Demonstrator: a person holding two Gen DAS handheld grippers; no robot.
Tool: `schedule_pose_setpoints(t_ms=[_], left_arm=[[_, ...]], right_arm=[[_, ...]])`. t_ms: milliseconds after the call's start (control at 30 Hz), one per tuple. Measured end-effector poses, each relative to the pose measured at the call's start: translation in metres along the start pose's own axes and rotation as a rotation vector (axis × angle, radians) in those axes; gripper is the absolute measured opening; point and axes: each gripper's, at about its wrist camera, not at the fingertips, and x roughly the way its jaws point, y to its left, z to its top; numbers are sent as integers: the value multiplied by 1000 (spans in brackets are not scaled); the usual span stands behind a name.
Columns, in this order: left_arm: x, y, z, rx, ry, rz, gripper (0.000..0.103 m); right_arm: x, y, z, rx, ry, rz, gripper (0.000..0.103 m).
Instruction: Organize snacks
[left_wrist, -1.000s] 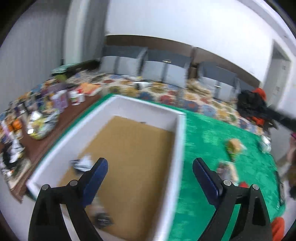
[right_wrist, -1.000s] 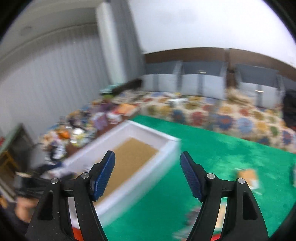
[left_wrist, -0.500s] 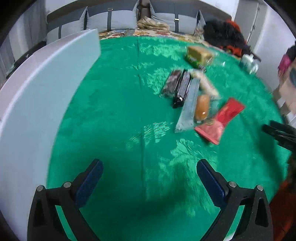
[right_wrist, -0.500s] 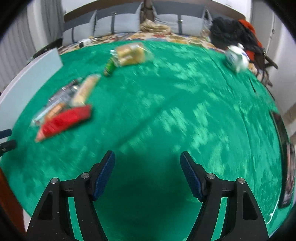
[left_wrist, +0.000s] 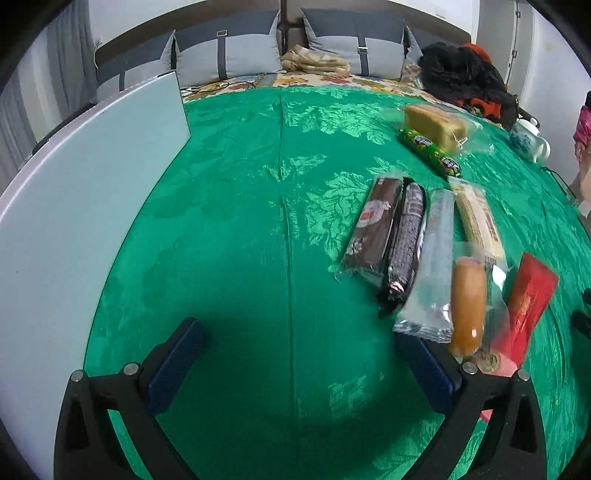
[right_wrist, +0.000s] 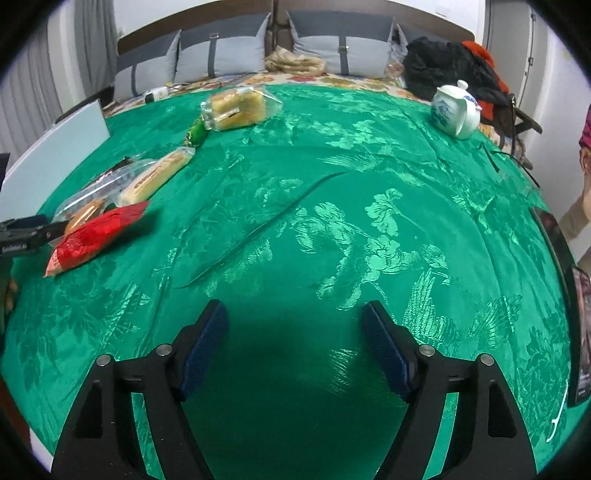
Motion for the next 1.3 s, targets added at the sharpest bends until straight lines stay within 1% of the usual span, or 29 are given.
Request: schedule_pose_setpoints(t_ms=[367, 467, 633, 1300], left_arm=[[-1, 4, 0, -16, -6, -18, 103], [-1, 3, -1, -14, -2, 9, 103], [-1, 3, -1, -15, -1, 9, 103], [-1, 3, -1, -15, -1, 9, 103]], right_arm=[[0, 0, 0, 2, 2, 5, 82], [0, 0, 0, 2, 2, 5, 82], [0, 1, 0, -1, 5, 9, 84], [0, 2, -1, 0, 7, 9, 85]])
